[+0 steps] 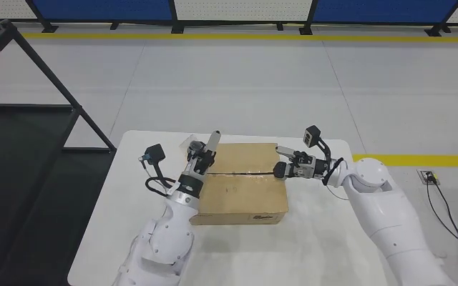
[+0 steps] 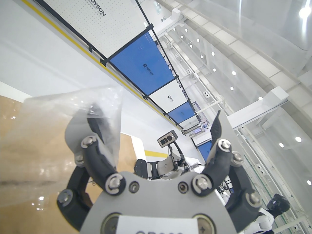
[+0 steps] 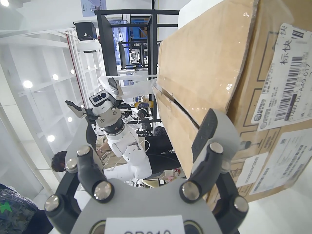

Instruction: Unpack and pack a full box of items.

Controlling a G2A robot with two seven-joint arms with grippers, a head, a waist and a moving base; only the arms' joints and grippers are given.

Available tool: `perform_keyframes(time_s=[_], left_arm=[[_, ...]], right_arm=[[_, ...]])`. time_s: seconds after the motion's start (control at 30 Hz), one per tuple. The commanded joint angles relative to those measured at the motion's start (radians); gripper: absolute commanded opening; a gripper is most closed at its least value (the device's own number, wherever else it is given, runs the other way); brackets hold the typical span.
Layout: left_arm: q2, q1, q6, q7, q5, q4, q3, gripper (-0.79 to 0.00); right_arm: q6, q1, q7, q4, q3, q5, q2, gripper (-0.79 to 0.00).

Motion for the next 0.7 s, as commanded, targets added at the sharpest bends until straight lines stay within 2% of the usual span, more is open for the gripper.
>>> perform_keyframes(time_s=[0.0,0.33,0.67], left_arm=[[0.001,0.01,0.001,-0.003,-0.002,-0.019,-0.012,0.0],[0.004,0.042,-0.007,-0.014,0.021,-0.065,-0.036,0.0],[0.002,0.038,-0.001,-0.026,0.12,-0.07,0.007,0.0]], right_arm=[[0.002,0.001,0.001,0.001,-0.002,0.0,0.0,0.0],[-0.002,0.003,-0.001,-0.006,-0.011,0.001,-0.002,0.0],[-0.002,-0.001,-0.005,-0.008,-0.019,-0.001,-0.003,0.0]])
